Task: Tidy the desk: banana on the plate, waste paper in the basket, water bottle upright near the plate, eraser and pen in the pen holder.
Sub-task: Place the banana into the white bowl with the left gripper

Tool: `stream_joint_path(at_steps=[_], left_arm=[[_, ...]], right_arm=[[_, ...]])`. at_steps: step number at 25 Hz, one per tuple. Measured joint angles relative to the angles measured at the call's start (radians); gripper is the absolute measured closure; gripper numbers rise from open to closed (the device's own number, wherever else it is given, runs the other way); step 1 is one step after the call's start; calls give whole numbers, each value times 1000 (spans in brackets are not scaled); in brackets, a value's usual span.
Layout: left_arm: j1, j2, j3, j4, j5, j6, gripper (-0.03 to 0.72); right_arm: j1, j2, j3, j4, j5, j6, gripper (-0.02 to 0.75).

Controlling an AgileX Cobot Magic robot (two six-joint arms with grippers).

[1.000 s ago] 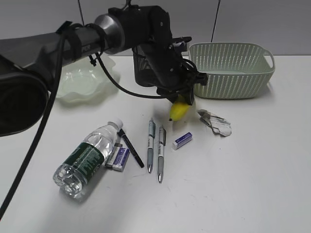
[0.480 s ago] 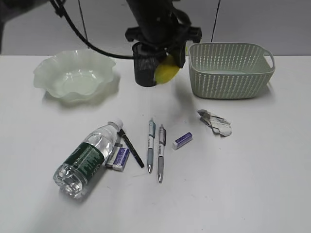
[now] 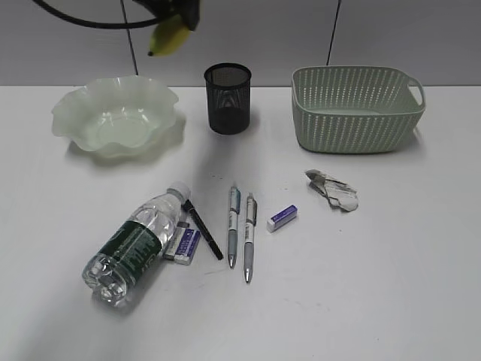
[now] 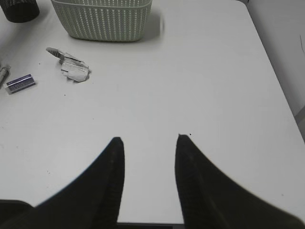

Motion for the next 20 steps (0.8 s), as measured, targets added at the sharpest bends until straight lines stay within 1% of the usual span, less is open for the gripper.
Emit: stream_joint_path(at_steps=[6,8,11,13,16,19,20], left_arm=[[168,54,1,5,0,-12,371],[218,95,1,-34,0,-12,371],[278,166,1,-137,0,-12,371],[310,211,2,-204,0,-12,371],[339,273,3,-290,0,-12,371],[347,301,3,-341,-1,-12,366],[347,302,4,-348,-1,-12,341]], right_arm=[[0,0,0,0,0,0,440],[0,0,0,0,0,1,440],[0,0,0,0,0,1,440],[0,0,0,0,0,1,440],[0,0,0,0,0,1,440],[0,0,0,0,0,0,440],[0,0,0,0,0,0,440]])
